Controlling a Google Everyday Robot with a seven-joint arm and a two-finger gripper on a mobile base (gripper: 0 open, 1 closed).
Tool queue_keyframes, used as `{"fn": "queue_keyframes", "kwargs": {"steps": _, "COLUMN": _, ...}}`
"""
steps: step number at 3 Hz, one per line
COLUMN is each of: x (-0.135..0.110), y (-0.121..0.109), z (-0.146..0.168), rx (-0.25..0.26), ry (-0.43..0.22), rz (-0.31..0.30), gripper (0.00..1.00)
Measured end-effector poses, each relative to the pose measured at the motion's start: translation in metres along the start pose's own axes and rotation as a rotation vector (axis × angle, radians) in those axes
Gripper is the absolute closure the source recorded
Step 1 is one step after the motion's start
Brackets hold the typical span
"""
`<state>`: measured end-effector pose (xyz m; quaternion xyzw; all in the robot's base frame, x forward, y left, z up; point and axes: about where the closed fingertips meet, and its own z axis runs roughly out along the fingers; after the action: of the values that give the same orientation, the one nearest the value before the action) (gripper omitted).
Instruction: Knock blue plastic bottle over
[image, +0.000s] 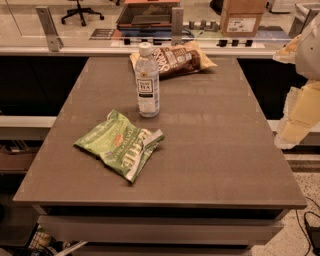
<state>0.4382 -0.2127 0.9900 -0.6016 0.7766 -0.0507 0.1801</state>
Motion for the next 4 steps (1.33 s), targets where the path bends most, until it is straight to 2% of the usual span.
{"fn": "queue_keyframes", "kwargs": {"steps": 2, "x": -0.005, "y": -0.003, "z": -0.001, "rx": 0.012, "ry": -0.023, "rz": 0.001, "gripper": 0.0}}
{"fn": "queue_keyframes", "kwargs": {"steps": 3, "x": -0.017, "y": -0.009, "z": 0.003, "rx": 0.025, "ry": -0.098, "rz": 0.013, "gripper": 0.0}}
{"fn": "queue_keyframes", "kwargs": {"steps": 4, "x": -0.035, "y": -0.023, "z": 0.014, "rx": 0.031, "ry": -0.21, "rz": 0.04, "gripper": 0.0}}
